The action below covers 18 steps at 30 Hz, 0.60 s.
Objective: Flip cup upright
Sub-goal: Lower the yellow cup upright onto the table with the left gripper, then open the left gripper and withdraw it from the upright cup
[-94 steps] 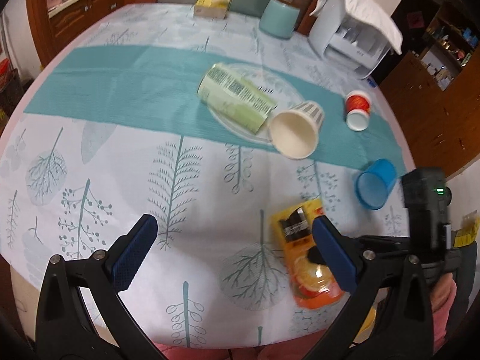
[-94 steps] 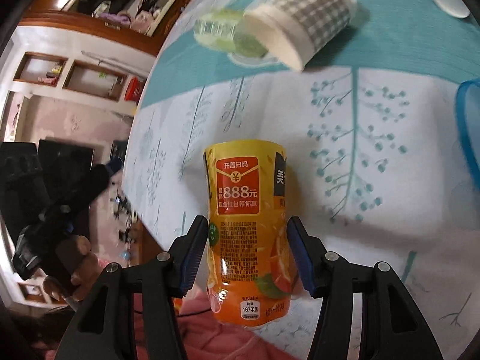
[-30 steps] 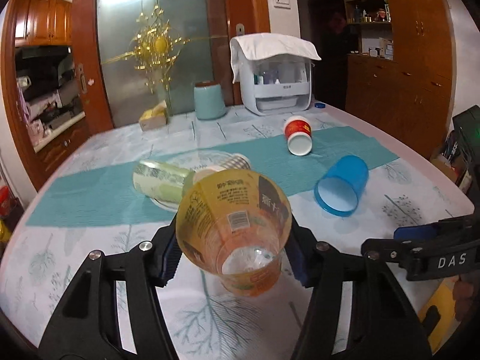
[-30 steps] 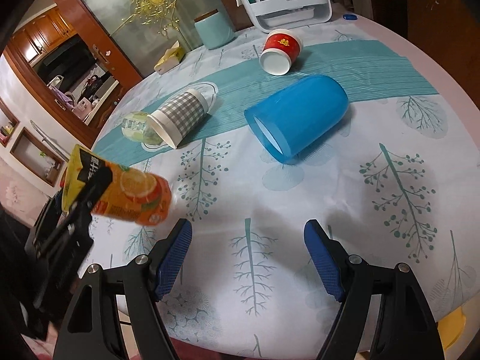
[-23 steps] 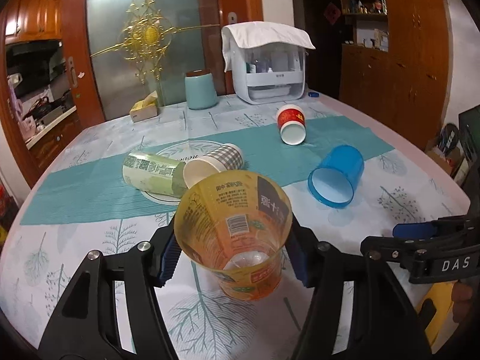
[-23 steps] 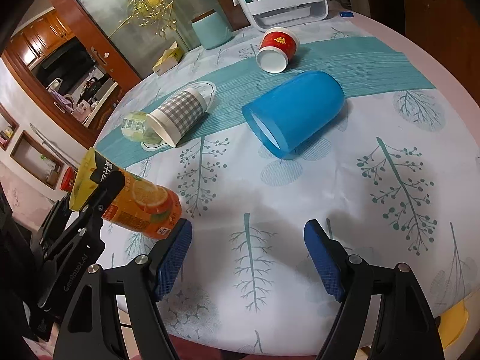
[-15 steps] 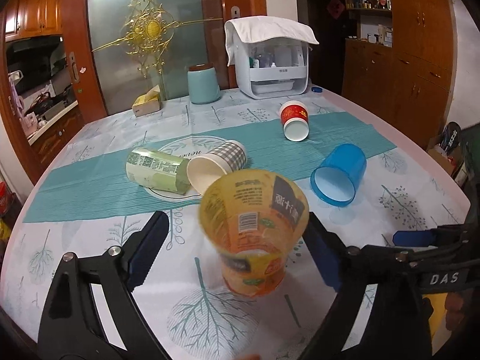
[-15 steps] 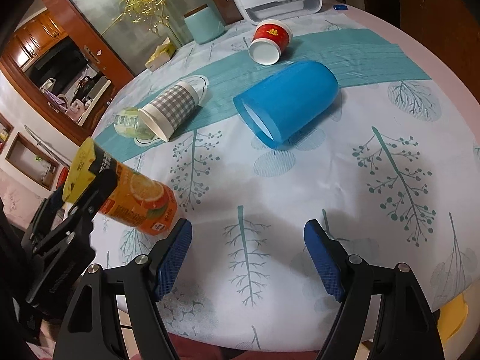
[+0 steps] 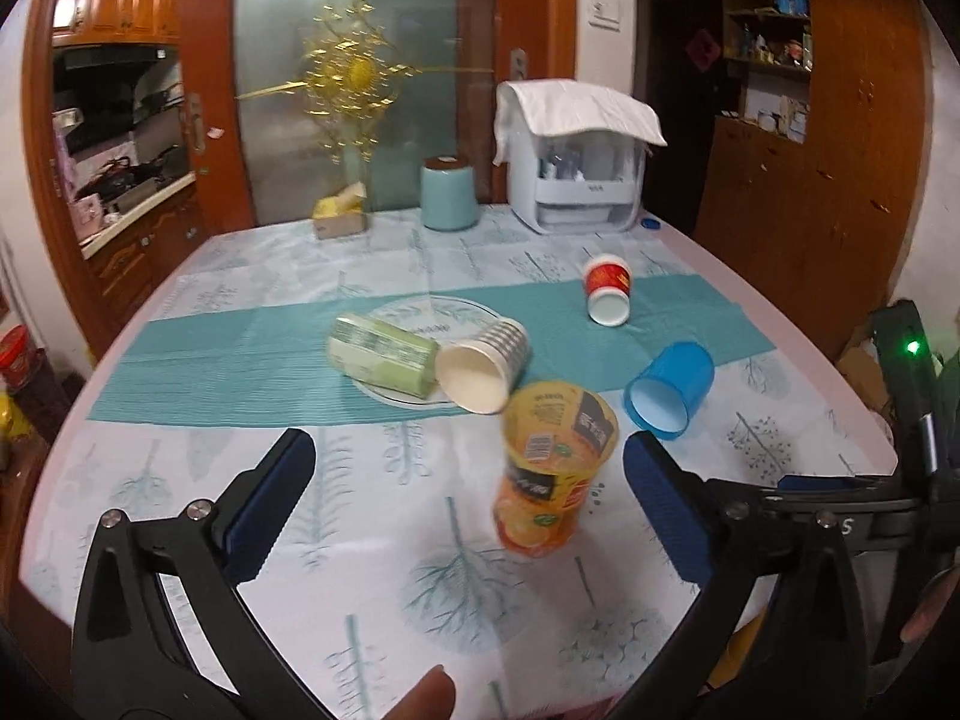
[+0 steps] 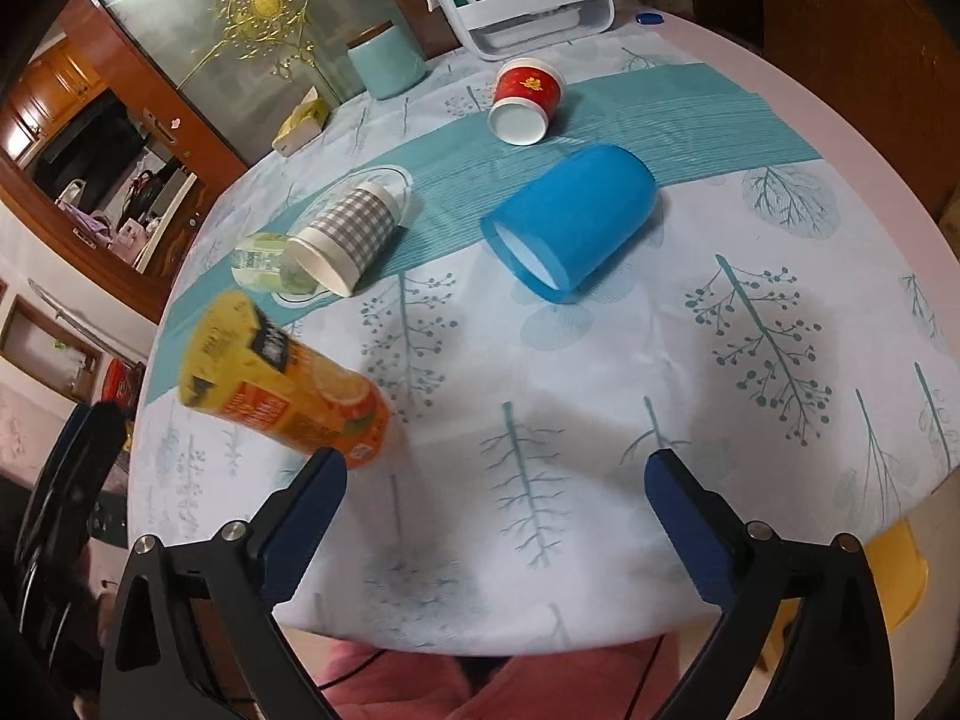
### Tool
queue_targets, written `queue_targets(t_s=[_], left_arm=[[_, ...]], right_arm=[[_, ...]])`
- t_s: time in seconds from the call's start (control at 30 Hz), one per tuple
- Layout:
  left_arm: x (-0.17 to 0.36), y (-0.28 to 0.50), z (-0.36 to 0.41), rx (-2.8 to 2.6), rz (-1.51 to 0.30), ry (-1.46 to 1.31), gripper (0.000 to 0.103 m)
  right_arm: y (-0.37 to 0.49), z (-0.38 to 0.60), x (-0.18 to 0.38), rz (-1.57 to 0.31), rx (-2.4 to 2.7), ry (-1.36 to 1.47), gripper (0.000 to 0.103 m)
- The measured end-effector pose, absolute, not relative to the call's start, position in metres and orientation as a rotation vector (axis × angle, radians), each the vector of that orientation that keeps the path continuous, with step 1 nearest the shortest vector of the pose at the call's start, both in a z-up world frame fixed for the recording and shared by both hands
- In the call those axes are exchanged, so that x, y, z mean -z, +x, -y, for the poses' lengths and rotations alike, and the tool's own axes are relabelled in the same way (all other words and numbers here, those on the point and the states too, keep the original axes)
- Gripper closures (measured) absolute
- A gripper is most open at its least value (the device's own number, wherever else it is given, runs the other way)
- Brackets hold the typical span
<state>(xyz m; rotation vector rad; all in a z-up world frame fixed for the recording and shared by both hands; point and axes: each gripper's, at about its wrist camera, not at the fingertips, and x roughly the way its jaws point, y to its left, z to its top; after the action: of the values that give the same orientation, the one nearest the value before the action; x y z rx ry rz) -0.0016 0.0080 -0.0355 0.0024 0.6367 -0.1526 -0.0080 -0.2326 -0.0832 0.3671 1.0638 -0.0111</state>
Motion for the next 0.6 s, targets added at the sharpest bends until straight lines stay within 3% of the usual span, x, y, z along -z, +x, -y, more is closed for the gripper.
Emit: queue_targets(t_s=[0.3, 0.6], left_arm=[[0.008, 0.015, -0.048, 0.028, -0.931, -0.138, 0.001], [0.012, 0.028, -0.077, -0.107, -0.974, -0.277, 0.001]], right_arm=[[-0.022, 0.188, 0.008, -0.924, -0.008, 0.210, 0.000], [-0.050, 0.182, -0.050, -0.812, 0.001, 0.215, 0.000]])
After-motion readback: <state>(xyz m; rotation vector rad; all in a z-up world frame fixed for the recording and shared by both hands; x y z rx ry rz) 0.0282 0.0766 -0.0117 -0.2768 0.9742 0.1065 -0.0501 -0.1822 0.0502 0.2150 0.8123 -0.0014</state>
